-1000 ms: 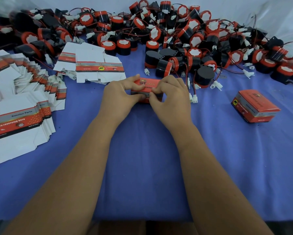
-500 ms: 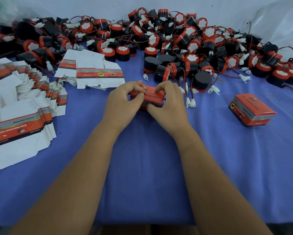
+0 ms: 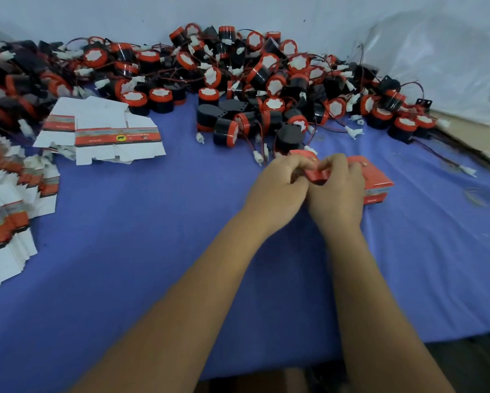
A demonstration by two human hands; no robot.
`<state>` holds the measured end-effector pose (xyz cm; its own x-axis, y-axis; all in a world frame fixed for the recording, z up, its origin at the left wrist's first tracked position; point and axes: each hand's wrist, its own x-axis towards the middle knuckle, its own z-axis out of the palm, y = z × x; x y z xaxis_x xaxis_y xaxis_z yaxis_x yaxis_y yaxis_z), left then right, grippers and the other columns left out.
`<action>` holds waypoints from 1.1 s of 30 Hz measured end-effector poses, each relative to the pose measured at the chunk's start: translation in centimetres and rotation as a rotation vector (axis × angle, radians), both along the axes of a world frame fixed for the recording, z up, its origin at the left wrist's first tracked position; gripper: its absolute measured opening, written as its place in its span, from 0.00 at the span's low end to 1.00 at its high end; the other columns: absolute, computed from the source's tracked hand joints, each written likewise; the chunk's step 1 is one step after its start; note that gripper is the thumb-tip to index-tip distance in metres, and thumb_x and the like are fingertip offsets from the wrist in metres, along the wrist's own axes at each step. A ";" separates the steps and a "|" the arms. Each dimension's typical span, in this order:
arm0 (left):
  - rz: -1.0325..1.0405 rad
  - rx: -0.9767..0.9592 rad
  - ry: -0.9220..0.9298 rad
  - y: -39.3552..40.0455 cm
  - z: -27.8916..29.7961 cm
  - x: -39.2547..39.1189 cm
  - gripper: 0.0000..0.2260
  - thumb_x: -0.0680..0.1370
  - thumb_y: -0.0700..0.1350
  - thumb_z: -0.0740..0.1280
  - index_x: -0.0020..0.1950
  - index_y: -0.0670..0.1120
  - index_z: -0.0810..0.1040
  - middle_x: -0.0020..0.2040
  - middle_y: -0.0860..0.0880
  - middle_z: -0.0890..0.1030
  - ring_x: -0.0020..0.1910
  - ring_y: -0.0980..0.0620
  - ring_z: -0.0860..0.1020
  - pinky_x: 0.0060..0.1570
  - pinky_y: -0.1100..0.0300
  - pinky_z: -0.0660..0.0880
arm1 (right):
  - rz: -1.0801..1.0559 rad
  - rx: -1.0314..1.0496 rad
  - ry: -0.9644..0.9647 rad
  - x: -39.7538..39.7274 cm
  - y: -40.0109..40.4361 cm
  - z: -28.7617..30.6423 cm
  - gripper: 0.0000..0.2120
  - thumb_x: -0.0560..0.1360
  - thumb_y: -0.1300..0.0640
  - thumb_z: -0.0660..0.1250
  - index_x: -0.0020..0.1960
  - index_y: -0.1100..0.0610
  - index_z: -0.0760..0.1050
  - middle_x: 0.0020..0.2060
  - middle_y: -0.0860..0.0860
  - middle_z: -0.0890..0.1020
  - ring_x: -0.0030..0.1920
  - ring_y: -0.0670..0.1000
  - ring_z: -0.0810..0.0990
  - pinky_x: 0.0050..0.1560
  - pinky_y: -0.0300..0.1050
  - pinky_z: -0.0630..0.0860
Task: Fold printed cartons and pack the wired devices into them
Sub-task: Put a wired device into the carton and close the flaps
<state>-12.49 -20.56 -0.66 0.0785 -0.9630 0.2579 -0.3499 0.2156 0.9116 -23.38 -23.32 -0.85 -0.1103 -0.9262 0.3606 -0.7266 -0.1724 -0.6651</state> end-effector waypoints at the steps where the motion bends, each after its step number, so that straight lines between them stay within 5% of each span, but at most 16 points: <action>1: -0.028 -0.002 -0.014 -0.5 -0.1 -1.1 0.15 0.79 0.38 0.59 0.54 0.58 0.76 0.56 0.57 0.74 0.54 0.62 0.74 0.53 0.66 0.71 | -0.033 -0.013 0.053 -0.6 -0.3 0.1 0.16 0.72 0.53 0.69 0.55 0.59 0.72 0.55 0.57 0.72 0.56 0.60 0.71 0.52 0.54 0.69; 7: -0.062 0.103 -0.190 -2.3 -2.2 -2.5 0.14 0.80 0.40 0.60 0.65 0.50 0.75 0.64 0.52 0.75 0.62 0.53 0.74 0.64 0.54 0.71 | -0.372 0.011 0.271 -4.0 -2.8 0.4 0.21 0.73 0.47 0.69 0.57 0.61 0.72 0.60 0.62 0.73 0.62 0.63 0.69 0.61 0.56 0.64; 11: -0.060 0.071 -0.221 -2.5 -2.6 -2.3 0.15 0.79 0.36 0.59 0.60 0.46 0.80 0.60 0.49 0.77 0.59 0.51 0.75 0.59 0.58 0.71 | -0.460 -0.002 0.357 -2.4 -4.2 1.2 0.13 0.70 0.63 0.66 0.54 0.62 0.72 0.65 0.63 0.68 0.65 0.63 0.65 0.62 0.55 0.60; 17: 0.291 -0.033 -0.109 -2.1 -1.8 0.4 0.12 0.78 0.36 0.59 0.42 0.48 0.79 0.39 0.54 0.79 0.38 0.56 0.75 0.36 0.60 0.71 | -0.104 -0.194 0.270 3.1 -3.7 1.4 0.15 0.73 0.64 0.61 0.58 0.55 0.76 0.57 0.56 0.73 0.58 0.59 0.68 0.55 0.47 0.61; 20: 0.469 -0.122 -0.080 -1.4 -0.9 4.7 0.15 0.78 0.33 0.57 0.47 0.46 0.81 0.46 0.52 0.80 0.44 0.53 0.76 0.43 0.60 0.71 | 0.070 -0.139 0.112 5.8 -3.5 1.4 0.11 0.77 0.62 0.61 0.58 0.56 0.77 0.55 0.54 0.77 0.57 0.57 0.72 0.56 0.51 0.68; 23: 0.661 -0.139 -0.343 -0.6 -0.5 9.9 0.17 0.74 0.30 0.57 0.53 0.42 0.82 0.55 0.46 0.80 0.58 0.43 0.74 0.55 0.50 0.72 | 0.341 -0.059 0.044 9.1 -2.0 0.3 0.11 0.79 0.60 0.61 0.60 0.57 0.76 0.55 0.54 0.78 0.55 0.56 0.74 0.55 0.53 0.72; 25: 0.747 0.042 -0.613 0.0 -0.8 13.0 0.18 0.76 0.35 0.60 0.63 0.45 0.78 0.72 0.42 0.70 0.75 0.38 0.59 0.73 0.45 0.59 | 0.500 0.002 0.065 10.7 -0.8 -1.0 0.12 0.80 0.59 0.61 0.62 0.57 0.75 0.56 0.53 0.77 0.57 0.55 0.73 0.59 0.52 0.71; 28: 0.742 0.361 -0.774 1.1 -1.7 15.9 0.25 0.80 0.47 0.61 0.77 0.48 0.62 0.81 0.38 0.47 0.79 0.37 0.39 0.76 0.42 0.38 | 0.590 0.048 0.224 11.3 -0.6 -2.4 0.12 0.79 0.57 0.62 0.62 0.55 0.77 0.57 0.52 0.76 0.60 0.54 0.71 0.63 0.48 0.68; 30: 0.737 0.424 -0.792 1.5 -2.4 16.4 0.27 0.81 0.50 0.59 0.79 0.47 0.58 0.80 0.37 0.48 0.79 0.36 0.40 0.76 0.40 0.37 | 0.576 0.056 0.216 11.3 -1.1 -2.5 0.11 0.79 0.58 0.61 0.59 0.55 0.78 0.56 0.52 0.76 0.60 0.54 0.70 0.62 0.46 0.68; 33: 0.792 0.314 -0.867 1.5 -2.8 15.0 0.24 0.79 0.44 0.62 0.74 0.40 0.65 0.74 0.34 0.62 0.77 0.34 0.52 0.76 0.37 0.42 | 0.541 0.054 0.211 11.6 -1.3 -2.3 0.09 0.78 0.60 0.61 0.53 0.56 0.78 0.52 0.51 0.76 0.56 0.54 0.71 0.59 0.47 0.69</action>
